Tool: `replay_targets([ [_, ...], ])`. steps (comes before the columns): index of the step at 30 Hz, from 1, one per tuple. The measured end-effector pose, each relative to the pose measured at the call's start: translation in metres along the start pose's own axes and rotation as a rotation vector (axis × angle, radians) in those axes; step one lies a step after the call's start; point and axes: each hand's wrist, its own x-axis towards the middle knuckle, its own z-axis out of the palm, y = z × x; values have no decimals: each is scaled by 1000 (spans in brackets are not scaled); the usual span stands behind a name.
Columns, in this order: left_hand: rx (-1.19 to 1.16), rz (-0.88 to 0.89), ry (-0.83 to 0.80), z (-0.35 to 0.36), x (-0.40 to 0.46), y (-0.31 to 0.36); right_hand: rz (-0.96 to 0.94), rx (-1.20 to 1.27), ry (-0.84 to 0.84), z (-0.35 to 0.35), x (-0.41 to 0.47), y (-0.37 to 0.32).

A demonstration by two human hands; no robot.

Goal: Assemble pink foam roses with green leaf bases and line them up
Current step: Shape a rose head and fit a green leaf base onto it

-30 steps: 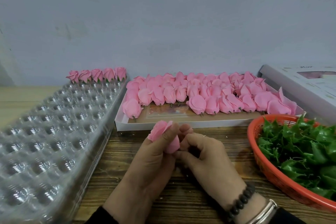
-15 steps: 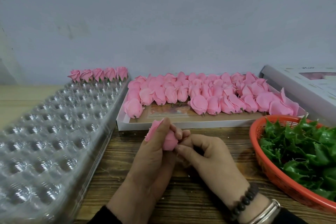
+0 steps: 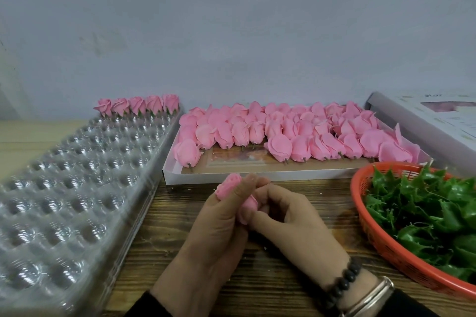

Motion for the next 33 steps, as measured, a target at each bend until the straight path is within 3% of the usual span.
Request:
replay_targets([
  [5,30,23,-63,0,1,-2,-42,-12,48,2,-1,0],
  [10,132,2,-30,-4,1,0,72,225,-95,-6,0,-1],
  [13,217,85,0,-7,1,-1,18,186,17,-8,2,3],
  [17,577,280,86,-11,0,3,-116,89,181,-13,3,4],
  [20,838,322,65,-7,-2,5,-178,-59,100,-17,2,1],
  [27,1083,270,-5,-6,-4,2,-164,-192,-73,-19,1,-4],
  [33,1111,266,-59,-5,-3,0,-141,-130,-65,-18,2,-2],
])
